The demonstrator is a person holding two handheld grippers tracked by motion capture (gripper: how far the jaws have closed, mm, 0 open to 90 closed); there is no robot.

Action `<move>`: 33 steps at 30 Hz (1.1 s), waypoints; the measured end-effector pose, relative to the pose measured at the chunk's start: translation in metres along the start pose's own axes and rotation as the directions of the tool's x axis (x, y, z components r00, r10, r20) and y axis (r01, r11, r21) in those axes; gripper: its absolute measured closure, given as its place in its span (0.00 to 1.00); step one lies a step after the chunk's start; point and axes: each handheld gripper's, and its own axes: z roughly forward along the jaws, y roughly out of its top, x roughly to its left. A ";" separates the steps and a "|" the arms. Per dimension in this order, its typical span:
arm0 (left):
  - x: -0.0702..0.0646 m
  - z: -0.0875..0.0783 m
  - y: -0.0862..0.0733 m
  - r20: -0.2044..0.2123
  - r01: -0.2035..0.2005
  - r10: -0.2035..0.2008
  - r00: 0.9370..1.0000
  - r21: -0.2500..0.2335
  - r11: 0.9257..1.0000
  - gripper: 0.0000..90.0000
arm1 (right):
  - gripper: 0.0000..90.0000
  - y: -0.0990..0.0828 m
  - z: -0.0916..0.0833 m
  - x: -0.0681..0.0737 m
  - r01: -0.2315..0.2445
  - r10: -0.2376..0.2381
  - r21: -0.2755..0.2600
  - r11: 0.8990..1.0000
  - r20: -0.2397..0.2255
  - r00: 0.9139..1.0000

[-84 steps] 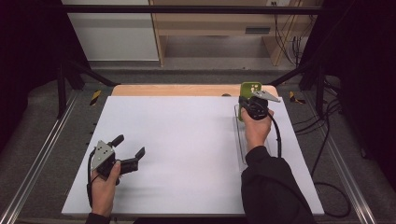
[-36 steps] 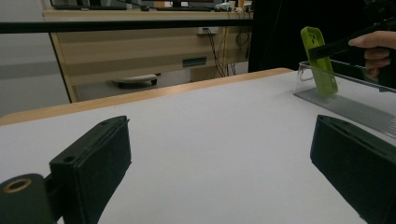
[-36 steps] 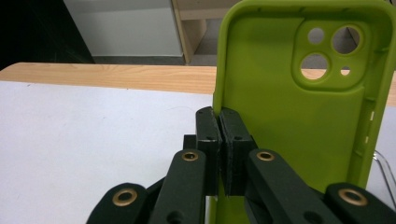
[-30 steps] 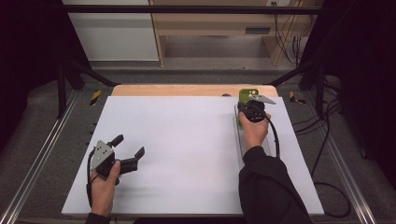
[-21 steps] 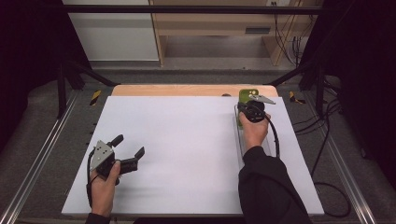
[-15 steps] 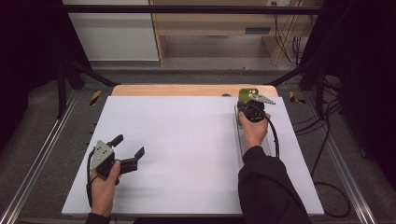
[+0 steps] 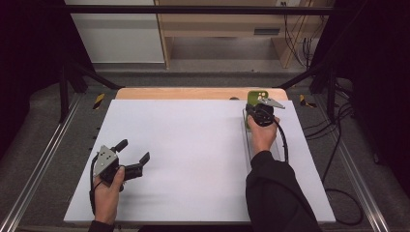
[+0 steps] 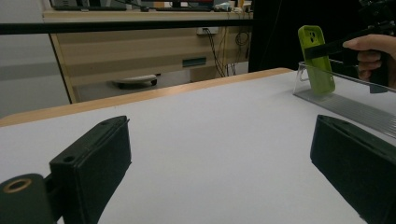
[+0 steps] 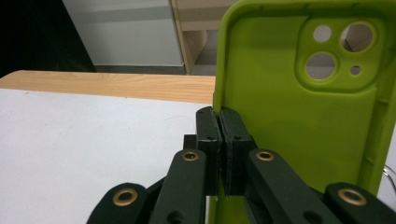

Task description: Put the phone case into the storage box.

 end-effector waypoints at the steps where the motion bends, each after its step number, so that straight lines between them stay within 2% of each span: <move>1: 0.000 0.000 0.000 0.000 0.000 0.000 1.000 0.001 1.000 0.05 | 0.98 0.000 0.000 0.000 -0.001 0.001 -0.001 1.000 -0.001 1.000; 33: -0.001 0.000 0.000 0.002 0.004 -0.004 1.000 -0.003 1.000 0.05 | 0.97 -0.004 0.004 0.000 0.009 -0.009 0.032 0.999 0.012 1.000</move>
